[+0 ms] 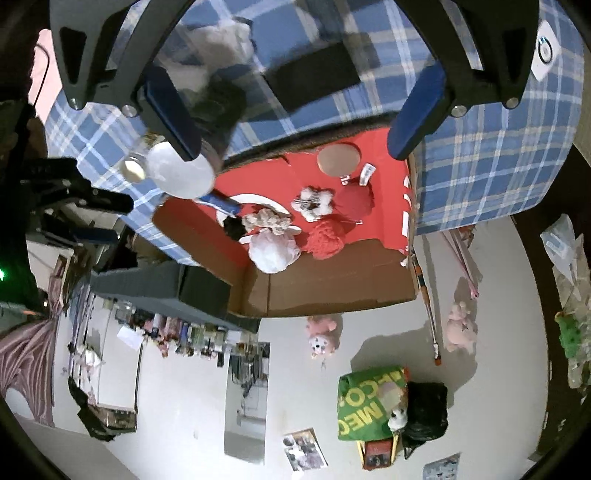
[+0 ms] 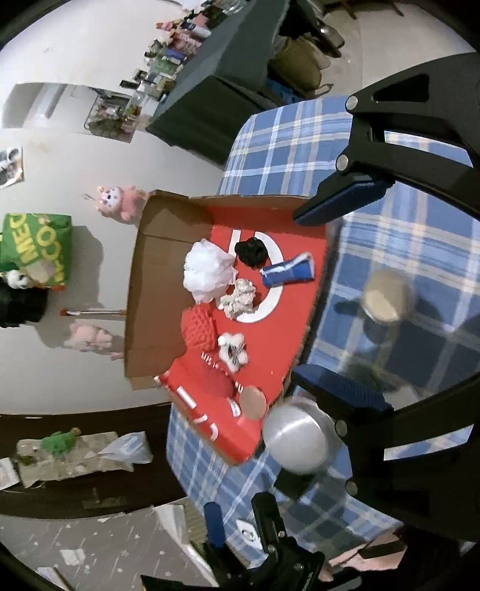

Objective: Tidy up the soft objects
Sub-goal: 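Withdraw both open tools from the box over the table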

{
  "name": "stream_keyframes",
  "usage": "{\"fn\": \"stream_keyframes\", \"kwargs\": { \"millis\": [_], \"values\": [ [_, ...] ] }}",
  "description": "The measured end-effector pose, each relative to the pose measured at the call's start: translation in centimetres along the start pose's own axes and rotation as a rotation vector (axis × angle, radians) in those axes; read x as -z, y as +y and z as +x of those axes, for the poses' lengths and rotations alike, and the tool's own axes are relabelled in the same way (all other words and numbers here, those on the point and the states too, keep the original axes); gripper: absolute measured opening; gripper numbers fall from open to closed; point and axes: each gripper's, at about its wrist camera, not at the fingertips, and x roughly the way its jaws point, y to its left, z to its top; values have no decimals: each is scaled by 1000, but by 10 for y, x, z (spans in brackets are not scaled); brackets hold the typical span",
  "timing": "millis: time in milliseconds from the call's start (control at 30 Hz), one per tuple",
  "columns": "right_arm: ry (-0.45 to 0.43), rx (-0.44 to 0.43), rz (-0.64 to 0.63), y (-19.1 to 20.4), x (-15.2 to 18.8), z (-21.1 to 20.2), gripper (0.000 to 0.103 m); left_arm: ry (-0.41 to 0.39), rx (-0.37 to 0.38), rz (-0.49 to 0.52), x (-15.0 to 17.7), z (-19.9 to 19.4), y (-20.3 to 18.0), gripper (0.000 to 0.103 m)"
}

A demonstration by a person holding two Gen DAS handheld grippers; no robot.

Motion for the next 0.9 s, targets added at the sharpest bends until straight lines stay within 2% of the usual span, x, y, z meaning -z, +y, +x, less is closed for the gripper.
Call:
{"fn": "stream_keyframes", "kwargs": {
  "millis": [100, 400, 567, 900],
  "values": [
    [-44, 2, 7, 7, 13, -19, 86, -26, -11, -18, 11, -10, -6, 103],
    [-162, 55, 87, 21, 58, -53, 87, -109, -57, -84, 53, -34, -24, 103],
    [-179, 64, 129, 27, 84, -53, 87, -149, -93, -102, 77, -37, -32, 103],
    [-119, 50, 147, 42, 125, -29, 87, -59, -84, -120, 111, -13, -40, 103]
  ]
}}
